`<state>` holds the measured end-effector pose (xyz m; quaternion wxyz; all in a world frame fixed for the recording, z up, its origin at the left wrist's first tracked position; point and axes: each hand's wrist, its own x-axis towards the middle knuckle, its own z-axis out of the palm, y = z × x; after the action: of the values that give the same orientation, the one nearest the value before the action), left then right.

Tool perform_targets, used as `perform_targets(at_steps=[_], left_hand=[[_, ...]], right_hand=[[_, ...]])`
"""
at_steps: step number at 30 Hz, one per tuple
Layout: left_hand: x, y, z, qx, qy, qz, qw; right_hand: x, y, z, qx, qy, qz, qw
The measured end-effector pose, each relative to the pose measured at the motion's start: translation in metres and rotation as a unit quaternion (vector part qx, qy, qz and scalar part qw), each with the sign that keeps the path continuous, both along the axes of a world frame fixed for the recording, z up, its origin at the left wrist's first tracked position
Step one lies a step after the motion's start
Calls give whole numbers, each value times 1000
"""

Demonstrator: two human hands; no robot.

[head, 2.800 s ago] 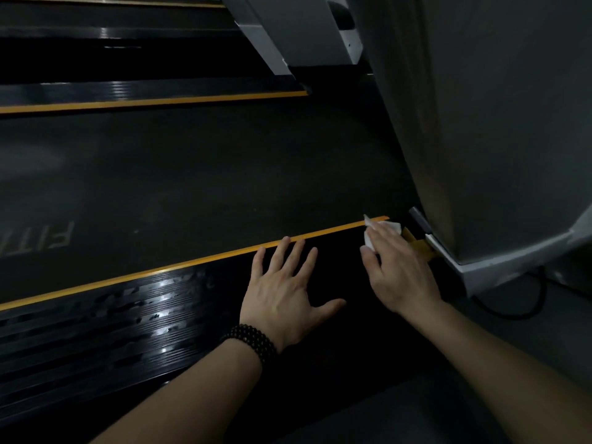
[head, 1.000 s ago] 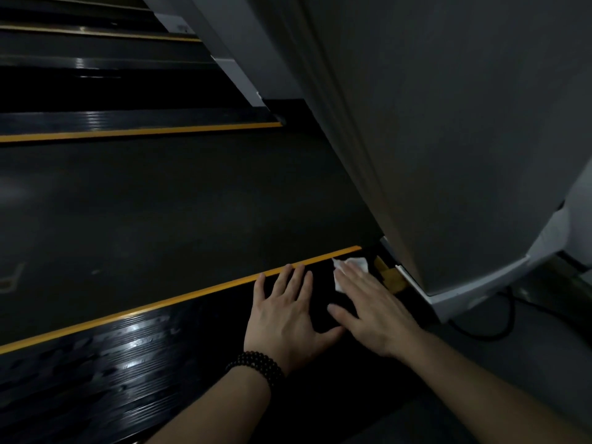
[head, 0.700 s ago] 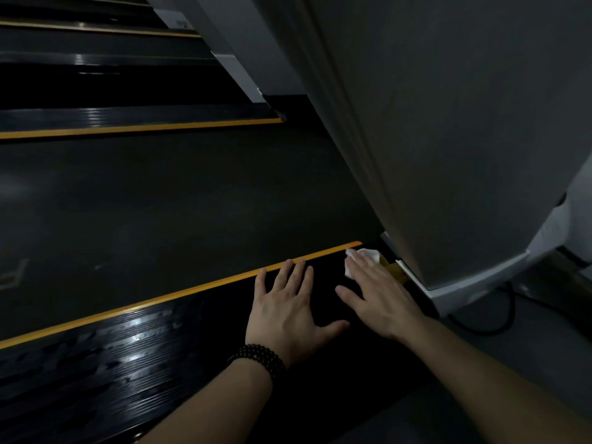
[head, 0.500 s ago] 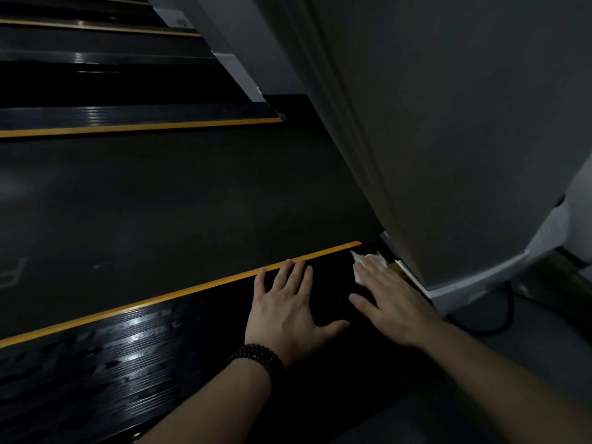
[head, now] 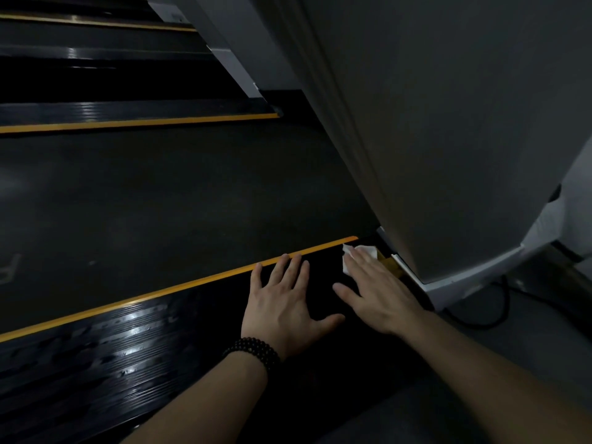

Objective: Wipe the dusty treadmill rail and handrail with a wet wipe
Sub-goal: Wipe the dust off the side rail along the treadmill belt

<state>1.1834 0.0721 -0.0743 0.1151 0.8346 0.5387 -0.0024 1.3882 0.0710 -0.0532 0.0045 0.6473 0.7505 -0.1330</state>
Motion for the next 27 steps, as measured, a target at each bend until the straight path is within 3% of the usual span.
perform_targets(at_steps=[5, 10, 16, 22, 27], left_hand=[[1, 1, -1, 5, -7, 2, 1000], [1, 1, -2, 1, 0, 0, 1000], [0, 1, -2, 3, -10, 3, 1000], [1, 1, -2, -7, -6, 4, 1000], [0, -4, -1, 29, -20, 3, 999]], right_hand=[[19, -28, -6, 4, -11, 76, 997], [6, -1, 0, 4, -4, 11, 1000], [4, -24, -3, -20, 18, 68, 997], [-12, 6, 4, -18, 23, -9, 1000], [-18, -13, -6, -26, 23, 46, 998]])
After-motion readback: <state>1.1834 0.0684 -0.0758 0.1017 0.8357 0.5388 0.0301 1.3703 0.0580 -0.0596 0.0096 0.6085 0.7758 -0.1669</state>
